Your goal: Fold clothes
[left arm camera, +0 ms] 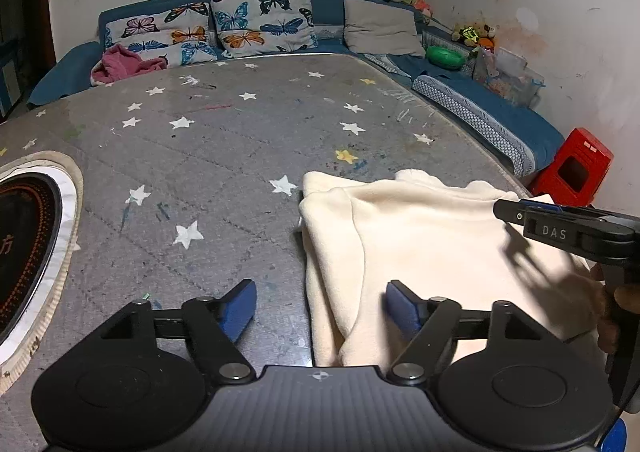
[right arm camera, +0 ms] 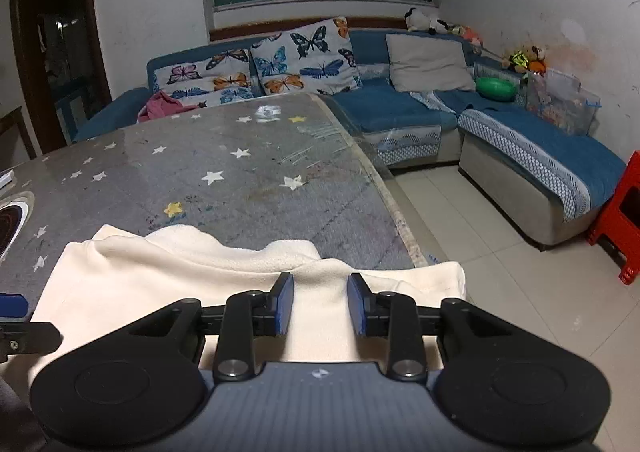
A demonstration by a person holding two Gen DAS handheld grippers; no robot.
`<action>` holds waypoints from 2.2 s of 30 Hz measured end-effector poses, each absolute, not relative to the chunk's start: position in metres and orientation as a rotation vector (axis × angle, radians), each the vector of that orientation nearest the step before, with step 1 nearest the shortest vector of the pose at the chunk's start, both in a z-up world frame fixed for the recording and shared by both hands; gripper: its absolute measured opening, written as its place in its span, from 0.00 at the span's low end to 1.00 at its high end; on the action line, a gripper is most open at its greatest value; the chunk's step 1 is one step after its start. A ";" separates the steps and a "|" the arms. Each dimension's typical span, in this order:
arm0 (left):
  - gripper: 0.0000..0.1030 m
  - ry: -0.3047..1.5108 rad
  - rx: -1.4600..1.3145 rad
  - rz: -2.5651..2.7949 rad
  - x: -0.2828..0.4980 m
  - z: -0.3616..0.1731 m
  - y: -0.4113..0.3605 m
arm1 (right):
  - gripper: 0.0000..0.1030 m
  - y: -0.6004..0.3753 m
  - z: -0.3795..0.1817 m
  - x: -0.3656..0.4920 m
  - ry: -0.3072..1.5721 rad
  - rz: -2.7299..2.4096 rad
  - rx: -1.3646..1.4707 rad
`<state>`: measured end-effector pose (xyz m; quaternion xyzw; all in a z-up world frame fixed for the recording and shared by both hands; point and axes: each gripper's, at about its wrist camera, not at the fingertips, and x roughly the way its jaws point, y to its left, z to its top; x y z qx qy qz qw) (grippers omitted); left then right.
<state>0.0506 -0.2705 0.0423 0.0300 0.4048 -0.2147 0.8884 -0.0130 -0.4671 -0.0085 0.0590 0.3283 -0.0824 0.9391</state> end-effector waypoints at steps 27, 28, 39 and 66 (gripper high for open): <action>1.00 0.814 0.078 -0.392 0.009 0.055 -0.234 | 0.98 -0.413 0.015 -0.088 0.548 -0.204 0.065; 1.00 0.813 0.080 -0.388 0.007 0.055 -0.232 | 0.98 -0.411 0.016 -0.090 0.545 -0.207 0.062; 1.00 0.814 0.089 -0.346 -0.008 0.055 -0.218 | 1.00 -0.393 0.009 -0.121 0.540 -0.236 0.074; 1.00 0.759 0.149 -0.369 -0.042 0.060 -0.212 | 1.00 -0.375 0.009 -0.152 0.520 -0.268 0.094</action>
